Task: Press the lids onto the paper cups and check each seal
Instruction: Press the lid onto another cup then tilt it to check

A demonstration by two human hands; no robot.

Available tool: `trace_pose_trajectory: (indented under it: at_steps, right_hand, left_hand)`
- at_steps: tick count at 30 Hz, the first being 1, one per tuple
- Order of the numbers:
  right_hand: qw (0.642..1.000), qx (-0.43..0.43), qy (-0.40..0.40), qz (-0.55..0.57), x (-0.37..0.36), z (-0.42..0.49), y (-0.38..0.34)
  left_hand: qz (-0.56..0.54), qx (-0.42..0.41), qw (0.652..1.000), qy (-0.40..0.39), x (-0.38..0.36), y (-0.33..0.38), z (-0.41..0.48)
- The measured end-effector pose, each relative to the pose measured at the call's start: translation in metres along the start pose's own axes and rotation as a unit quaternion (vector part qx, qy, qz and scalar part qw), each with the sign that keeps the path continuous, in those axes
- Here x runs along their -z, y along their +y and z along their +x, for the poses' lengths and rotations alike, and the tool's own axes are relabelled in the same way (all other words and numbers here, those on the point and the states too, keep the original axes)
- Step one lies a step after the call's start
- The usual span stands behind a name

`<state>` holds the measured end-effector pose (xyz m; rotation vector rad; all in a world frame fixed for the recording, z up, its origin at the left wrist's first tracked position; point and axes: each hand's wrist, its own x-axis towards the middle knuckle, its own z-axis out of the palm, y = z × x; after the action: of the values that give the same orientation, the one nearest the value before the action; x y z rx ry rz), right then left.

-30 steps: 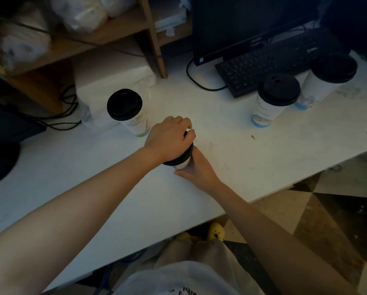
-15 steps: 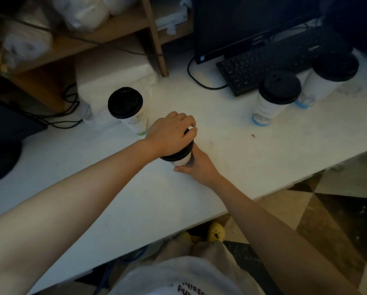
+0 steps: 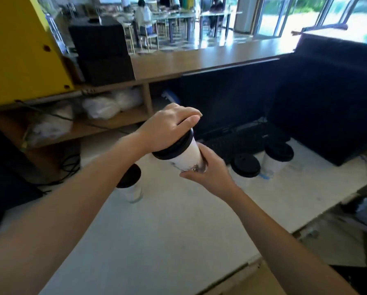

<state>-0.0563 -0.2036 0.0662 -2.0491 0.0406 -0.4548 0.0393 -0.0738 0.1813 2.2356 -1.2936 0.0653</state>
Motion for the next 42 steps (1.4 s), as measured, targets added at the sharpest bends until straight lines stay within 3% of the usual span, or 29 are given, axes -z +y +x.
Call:
trace_pose_trajectory:
  at_steps: [2,4,6,9,11,14,17,20,23,25,28,32,34,37,40,42]
  right_hand:
    - [0.999,0.009,0.031,-0.038,0.017,0.009,-0.014]
    - [0.994,0.025,0.067,-0.076,0.034,0.014,-0.026]
    - [0.982,0.063,0.105,-0.145,0.048,0.019,-0.038]
    - [0.949,0.100,0.134,-0.267,0.061,0.022,-0.052]
    - [0.932,0.116,0.137,-0.314,0.062,0.022,-0.059]
    - [0.914,0.140,0.142,-0.354,0.059,0.020,-0.065]
    - [0.954,0.123,0.088,-0.260,0.065,0.024,-0.071]
    - [0.995,-0.002,0.060,-0.084,0.075,0.032,-0.080]
    - [0.974,-0.191,0.029,0.115,0.081,0.040,-0.090]
    - [0.945,-0.248,-0.021,0.213,0.084,0.043,-0.095]
    - [0.937,-0.235,-0.058,0.252,0.087,0.046,-0.097]
    - [0.935,-0.168,-0.021,0.311,0.085,0.040,-0.090]
    - [0.940,-0.124,-0.010,0.317,0.084,0.035,-0.086]
    - [0.937,-0.070,-0.013,0.343,0.087,0.032,-0.085]
    - [0.961,-0.021,-0.022,0.273,0.094,0.032,-0.084]
    - [0.979,0.010,-0.032,0.203,0.096,0.032,-0.083]
  left_hand:
    - [0.044,0.008,0.996,0.071,0.017,0.006,0.006]
    - [0.056,0.069,0.989,0.122,0.029,0.009,0.009]
    - [-0.056,0.164,0.982,0.070,0.036,0.007,0.008]
    - [-0.331,0.255,0.906,-0.066,0.039,0.006,-0.002]
    - [-0.398,0.257,0.877,-0.083,0.036,0.003,-0.007]
    - [-0.442,0.246,0.862,-0.040,0.028,-0.004,-0.010]
    - [-0.473,0.225,0.852,0.021,0.021,-0.010,-0.013]
    - [-0.455,0.159,0.872,0.088,0.014,-0.013,-0.019]
    - [-0.411,0.075,0.898,0.136,0.013,-0.011,-0.027]
    - [-0.359,0.013,0.920,0.160,0.015,-0.011,-0.028]
    - [-0.270,-0.072,0.948,0.156,0.016,-0.012,-0.028]
    - [-0.269,-0.070,0.955,0.100,0.020,-0.022,-0.025]
    - [-0.388,0.001,0.919,0.067,0.023,-0.023,-0.024]
    - [-0.579,0.094,0.810,-0.021,0.022,-0.030,-0.019]
    - [-0.625,0.119,0.766,-0.090,0.021,-0.032,-0.014]
    - [-0.636,0.157,0.751,-0.086,0.022,-0.028,-0.009]
